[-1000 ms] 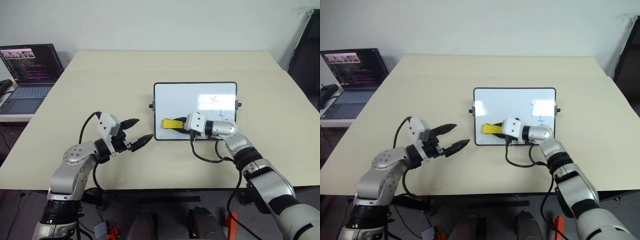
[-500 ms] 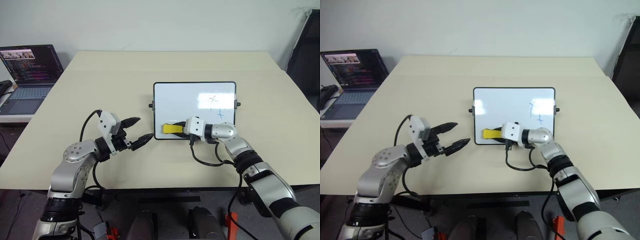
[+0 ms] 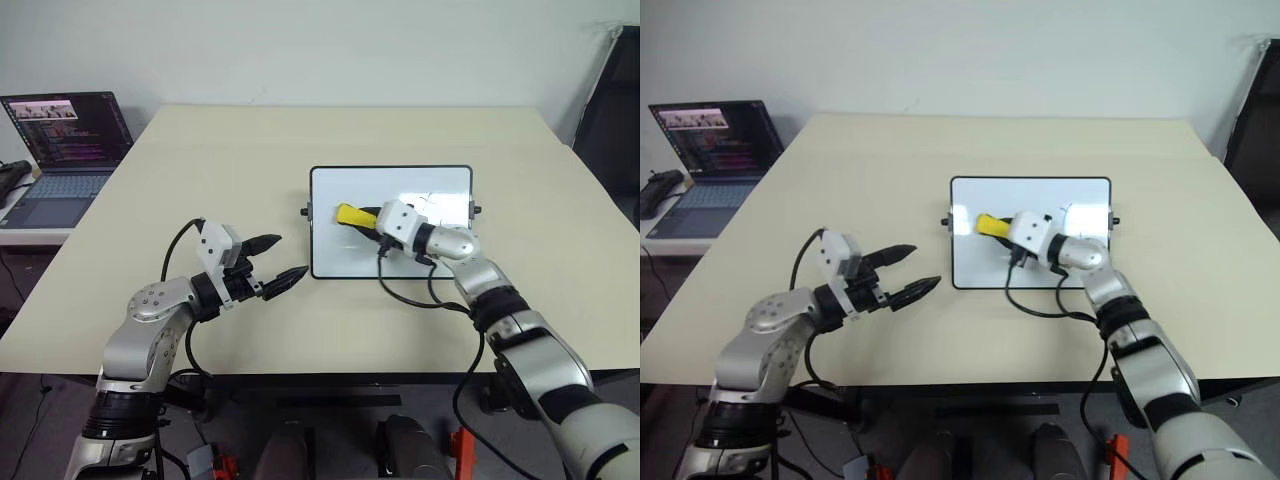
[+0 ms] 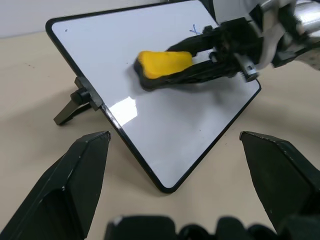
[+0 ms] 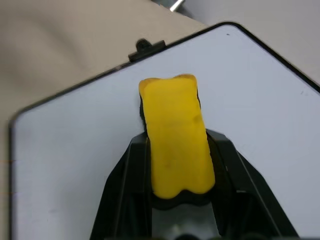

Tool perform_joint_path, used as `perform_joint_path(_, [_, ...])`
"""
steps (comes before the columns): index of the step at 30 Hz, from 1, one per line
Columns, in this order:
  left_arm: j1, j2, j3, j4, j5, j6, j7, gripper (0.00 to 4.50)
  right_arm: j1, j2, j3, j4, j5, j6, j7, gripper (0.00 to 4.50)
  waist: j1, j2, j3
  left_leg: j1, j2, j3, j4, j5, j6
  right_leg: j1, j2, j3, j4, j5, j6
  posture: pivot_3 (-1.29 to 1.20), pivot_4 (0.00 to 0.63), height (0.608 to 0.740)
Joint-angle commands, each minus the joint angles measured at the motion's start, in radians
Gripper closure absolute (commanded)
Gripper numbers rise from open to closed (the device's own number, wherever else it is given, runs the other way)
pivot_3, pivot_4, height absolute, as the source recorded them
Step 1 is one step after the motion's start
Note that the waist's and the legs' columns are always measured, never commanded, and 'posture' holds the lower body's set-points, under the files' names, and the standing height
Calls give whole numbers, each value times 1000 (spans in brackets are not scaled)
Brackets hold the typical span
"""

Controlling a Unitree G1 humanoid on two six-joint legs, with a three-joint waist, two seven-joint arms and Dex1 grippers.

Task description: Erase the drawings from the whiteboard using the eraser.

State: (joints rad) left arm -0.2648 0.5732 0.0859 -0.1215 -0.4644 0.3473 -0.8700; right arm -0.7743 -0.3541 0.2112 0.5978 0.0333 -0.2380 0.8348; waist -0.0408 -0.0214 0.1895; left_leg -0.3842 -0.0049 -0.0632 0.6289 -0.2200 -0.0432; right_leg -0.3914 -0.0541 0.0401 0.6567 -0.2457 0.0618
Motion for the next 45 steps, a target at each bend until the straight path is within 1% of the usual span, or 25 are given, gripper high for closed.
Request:
perform_joint_path(1, [-35,39,26,-67,-21,5,-22,0,41,-103,-73,-331,158,244,122,3394,0,0,0,-1,0,0,0,-1,-1,-2,0,0,0,0,0,0,150,740])
perform_joint_path(3, [-52,54,32,-69,-23,10,-26,0,76,-185,-107,-488,223,375,165,3395,4,0,0,-7,0,0,-1,-1,-1,-7,0,-1,0,-1,0,0,150,740])
perform_joint_path(4, [-68,67,37,-65,-22,11,-31,0,87,-248,-151,-565,273,449,187,3395,7,0,0,-13,0,0,0,-1,-1,-14,0,-1,1,-1,0,0,150,740])
perform_joint_path(6, [-87,86,44,-58,-20,12,-40,0,106,-340,-220,-661,347,553,210,3395,10,0,0,-17,0,-1,-1,-1,-2,-17,0,-2,0,-1,0,0,150,740])
perform_joint_path(7, [-97,96,45,-51,-18,10,-47,0,132,-404,-260,-683,364,585,233,3395,11,0,0,-17,0,-1,-1,-2,-2,-17,0,-2,0,-1,0,0,150,740])
perform_joint_path(9, [-114,112,50,-36,-15,9,-58,0,197,-528,-324,-687,353,609,272,3396,12,0,0,-17,0,0,-1,-2,-2,-16,0,-2,-2,-1,0,0,150,740])
perform_joint_path(11, [-129,126,54,-21,-11,7,-69,0,268,-628,-373,-663,324,600,291,3396,14,-1,0,-16,0,0,-2,-3,-1,-13,0,-4,-8,-1,0,0,150,740])
perform_joint_path(13, [-135,137,53,-11,-9,7,-80,0,326,-691,-394,-647,297,577,297,3396,13,-1,0,-17,0,2,-2,-3,-1,-13,0,-2,-11,-1,1,0,150,740])
perform_joint_path(15, [-138,145,46,-3,-7,6,-92,0,363,-724,-415,-637,285,561,300,3397,6,-1,0,-17,0,5,-2,-3,-1,-13,-1,0,-11,-1,2,0,150,740])
perform_joint_path(18, [-152,146,39,3,-4,9,-102,0,382,-740,-437,-638,287,553,298,3397,-3,0,1,-16,1,7,-2,-3,-1,-14,0,2,-10,-2,3,0,150,740])
perform_joint_path(23, [-176,145,36,-2,-2,16,-105,0,387,-748,-438,-635,280,547,298,3397,-1,-1,1,-16,1,7,-1,-3,-1,-14,0,2,-10,-2,5,0,150,740])
perform_joint_path(40, [-205,118,21,1,-3,14,-92,0,364,-739,-418,-602,263,531,300,3398,7,-1,1,-16,1,7,-1,-3,-1,-14,0,2,-10,0,4,0,150,740])
perform_joint_path(43, [-205,116,18,5,-2,10,-94,0,345,-700,-421,-603,275,519,272,3398,7,-1,1,-16,1,7,-1,-3,-1,-14,0,2,-10,0,4,0,150,740])
perform_joint_path(45, [-202,111,14,7,0,7,-93,0,299,-601,-431,-597,305,493,201,3398,3,-1,1,-16,1,7,0,-3,-1,-14,0,3,-10,0,4,0,150,740])
